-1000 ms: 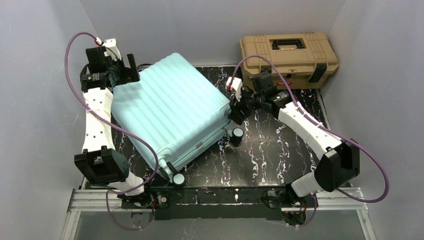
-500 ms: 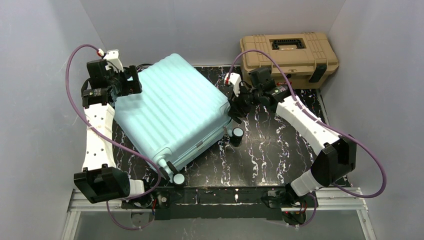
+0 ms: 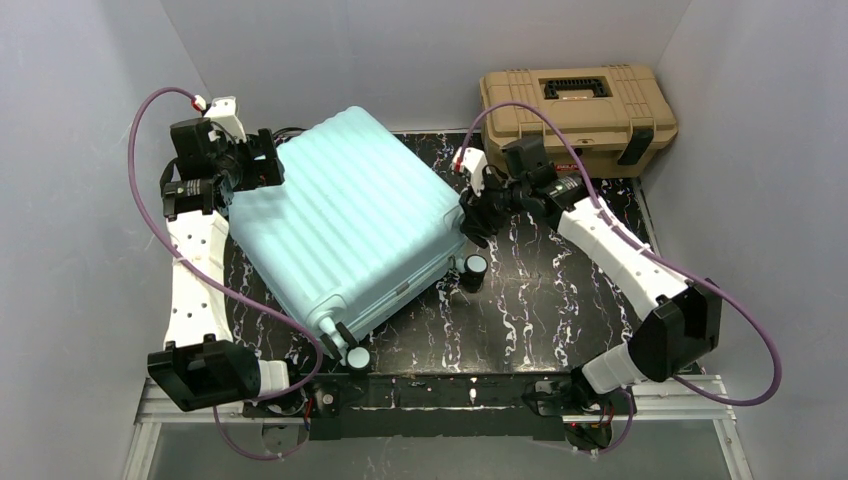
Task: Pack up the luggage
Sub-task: Zip the luggage at the center of the board.
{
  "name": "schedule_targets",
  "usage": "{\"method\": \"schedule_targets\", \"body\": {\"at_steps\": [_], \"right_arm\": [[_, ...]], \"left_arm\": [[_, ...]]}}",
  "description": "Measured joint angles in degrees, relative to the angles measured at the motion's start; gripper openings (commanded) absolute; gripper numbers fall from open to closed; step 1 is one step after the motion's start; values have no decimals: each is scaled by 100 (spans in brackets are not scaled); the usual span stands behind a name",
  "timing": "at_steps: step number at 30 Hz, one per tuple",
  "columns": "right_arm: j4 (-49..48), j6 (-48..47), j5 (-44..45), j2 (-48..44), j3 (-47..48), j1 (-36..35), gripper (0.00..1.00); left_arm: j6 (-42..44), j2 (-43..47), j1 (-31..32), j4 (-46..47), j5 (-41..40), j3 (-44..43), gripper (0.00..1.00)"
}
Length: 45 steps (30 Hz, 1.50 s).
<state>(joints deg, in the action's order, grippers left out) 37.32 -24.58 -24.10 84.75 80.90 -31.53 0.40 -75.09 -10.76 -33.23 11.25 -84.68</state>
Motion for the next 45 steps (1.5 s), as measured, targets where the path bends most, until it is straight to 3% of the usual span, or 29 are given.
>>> {"method": "schedule_targets", "body": {"at_steps": [8,14,20,23,27,31,34,42,45], "right_arm": [[-627,-208,164,-929,-975,37,81],[-699,-577,302,-2133,-1156,413,98],[-826,-872,28,-1974,-1257,461,87],[-876,-1143,-227,-1891,-2026,551,82],[-874,-1213,-258,-1998,-3348,638,62],[-1113,-1158,-262,-1991,-3541,634,41],[-1615,-986,-348,-1906,-3517,634,30],[-2385,-389,-328,-1300,-3213,643,30],[-2514,-269,-313,-1217,-2966,669,38]], "left_arm": [[0,83,0,-20,98,70,98],[0,199,0,-63,334,66,98],[0,348,11,-68,601,31,98],[2,452,13,-68,769,31,98],[2,664,68,-61,949,7,98],[0,743,173,-15,1051,-72,98],[-15,745,240,-22,1067,-74,98],[-192,743,302,2,1060,7,98],[-203,745,302,15,1060,48,98]]}}
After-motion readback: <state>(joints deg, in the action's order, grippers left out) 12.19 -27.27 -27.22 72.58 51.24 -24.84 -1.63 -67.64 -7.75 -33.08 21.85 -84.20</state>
